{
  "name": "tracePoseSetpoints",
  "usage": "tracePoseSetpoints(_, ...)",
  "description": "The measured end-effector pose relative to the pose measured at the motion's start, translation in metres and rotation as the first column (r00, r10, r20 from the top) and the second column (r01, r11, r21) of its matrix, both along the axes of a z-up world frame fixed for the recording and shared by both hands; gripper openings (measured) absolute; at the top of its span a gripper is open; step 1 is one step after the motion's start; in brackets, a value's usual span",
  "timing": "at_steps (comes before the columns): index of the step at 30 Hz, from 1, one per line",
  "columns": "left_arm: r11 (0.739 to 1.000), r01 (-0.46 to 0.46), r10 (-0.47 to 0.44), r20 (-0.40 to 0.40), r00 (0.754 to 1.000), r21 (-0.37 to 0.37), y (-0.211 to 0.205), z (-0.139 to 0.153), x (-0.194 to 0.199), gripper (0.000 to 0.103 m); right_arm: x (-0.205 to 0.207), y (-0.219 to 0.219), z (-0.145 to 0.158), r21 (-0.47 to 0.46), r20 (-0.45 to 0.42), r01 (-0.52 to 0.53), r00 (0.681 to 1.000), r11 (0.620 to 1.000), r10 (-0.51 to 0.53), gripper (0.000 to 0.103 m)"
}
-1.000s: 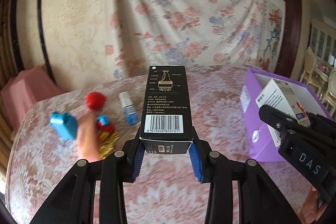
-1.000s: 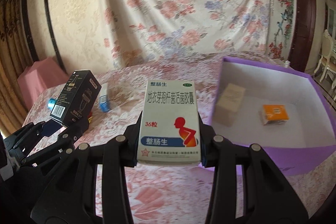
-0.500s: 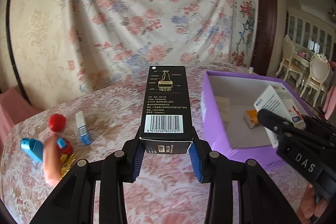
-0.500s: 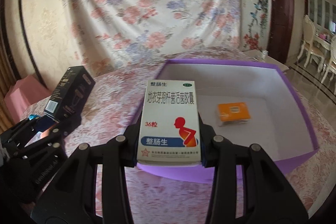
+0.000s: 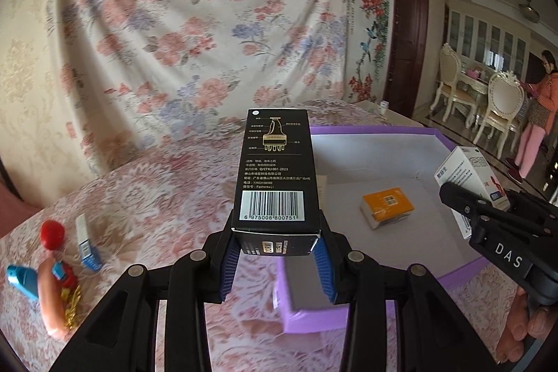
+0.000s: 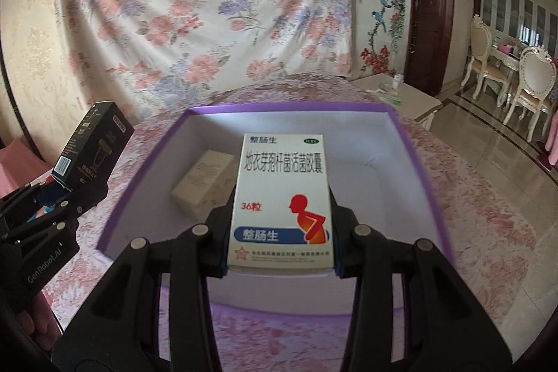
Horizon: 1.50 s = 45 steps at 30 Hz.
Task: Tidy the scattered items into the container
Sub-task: 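Lower the medicine box into the purple box with the right gripper while the left lowers the black box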
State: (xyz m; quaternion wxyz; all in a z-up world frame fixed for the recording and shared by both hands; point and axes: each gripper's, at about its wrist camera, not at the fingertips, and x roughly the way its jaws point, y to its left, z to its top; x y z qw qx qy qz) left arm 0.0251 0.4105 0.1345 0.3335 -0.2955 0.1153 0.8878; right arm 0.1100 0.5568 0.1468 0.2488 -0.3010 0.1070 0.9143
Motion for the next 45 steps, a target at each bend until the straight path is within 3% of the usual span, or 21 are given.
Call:
tracePoseSetpoints(12,0.986,0.159,-0.151,0.152,0.977,-0.041,0.08,0.005,-0.033,0.039,-0.026,0.057,0.001,0.0,0.117,0.046,0.992,0.999,-0.046,0.044)
tracePoseSetpoints(20,0.976,0.196,-0.168,0.238,0.957,-0.098,0.121,-0.015,-0.048,0.039,-0.043,0.075,-0.004,-0.012,0.155,0.053,0.987,0.999,-0.051,0.044)
tracePoseSetpoints(34,0.958,0.233,-0.176,0.297,0.938,-0.169,0.15,-0.03,-0.061,0.039,-0.062,0.089,-0.021,-0.065,0.236,0.017,0.972,0.998,-0.001,0.044)
tracePoseSetpoints(45,0.968,0.192,-0.133,0.324,0.937,-0.159,0.149,-0.039,-0.077,0.039,-0.058,0.103,-0.031,-0.113,0.241,0.064,0.97,0.992,-0.035,0.044)
